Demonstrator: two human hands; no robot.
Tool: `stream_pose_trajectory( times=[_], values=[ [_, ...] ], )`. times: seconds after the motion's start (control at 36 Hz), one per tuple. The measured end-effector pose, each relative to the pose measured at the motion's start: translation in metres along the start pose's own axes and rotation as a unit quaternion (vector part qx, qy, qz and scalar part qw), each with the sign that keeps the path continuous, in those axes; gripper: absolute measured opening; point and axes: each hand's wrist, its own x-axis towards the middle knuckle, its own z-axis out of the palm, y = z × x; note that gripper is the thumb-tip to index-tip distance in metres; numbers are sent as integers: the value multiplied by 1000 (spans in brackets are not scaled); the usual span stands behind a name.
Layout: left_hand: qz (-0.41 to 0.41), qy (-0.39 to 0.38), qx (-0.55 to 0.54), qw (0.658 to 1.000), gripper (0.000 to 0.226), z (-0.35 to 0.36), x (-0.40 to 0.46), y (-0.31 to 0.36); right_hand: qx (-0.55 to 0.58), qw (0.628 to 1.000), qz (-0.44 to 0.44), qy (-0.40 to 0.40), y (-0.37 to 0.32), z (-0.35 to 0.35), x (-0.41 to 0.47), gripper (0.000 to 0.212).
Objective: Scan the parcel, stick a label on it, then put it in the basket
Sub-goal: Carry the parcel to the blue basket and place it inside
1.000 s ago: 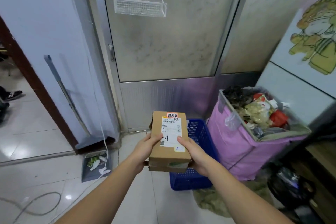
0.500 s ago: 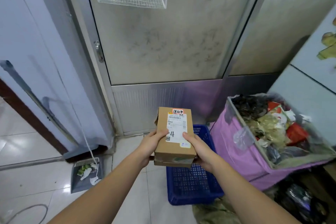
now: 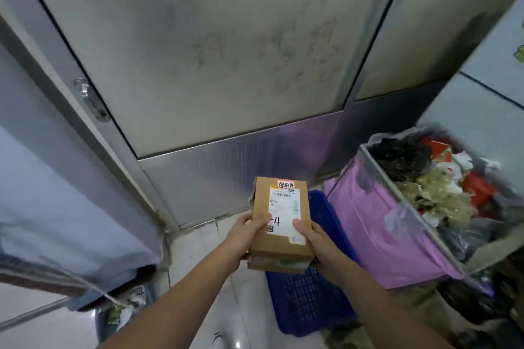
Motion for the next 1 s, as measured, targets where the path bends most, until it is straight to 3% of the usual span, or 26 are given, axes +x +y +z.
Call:
stream_pose_trajectory(
  times=[0.08, 0.36, 0.5, 0.81, 1.0],
  values=[
    [-16, -17, 22, 1000, 80, -4, 35, 6, 29, 999, 10, 34, 1, -2, 23, 77],
    [-58, -57, 43, 996, 80, 24, 126, -12, 70, 989, 62, 111, 17, -33, 82, 68],
    [-73, -54, 37, 995, 76, 45, 156, -25, 69, 989, 76, 101, 30, -60, 113, 65],
    [-92, -44, 39, 994, 62, 76, 215, -62, 85, 985, 117, 97, 79, -99, 180, 86],
    [-107, -27, 59, 992, 67, 93, 293, -119, 98, 986, 112, 81, 127, -118, 248, 65]
  ],
)
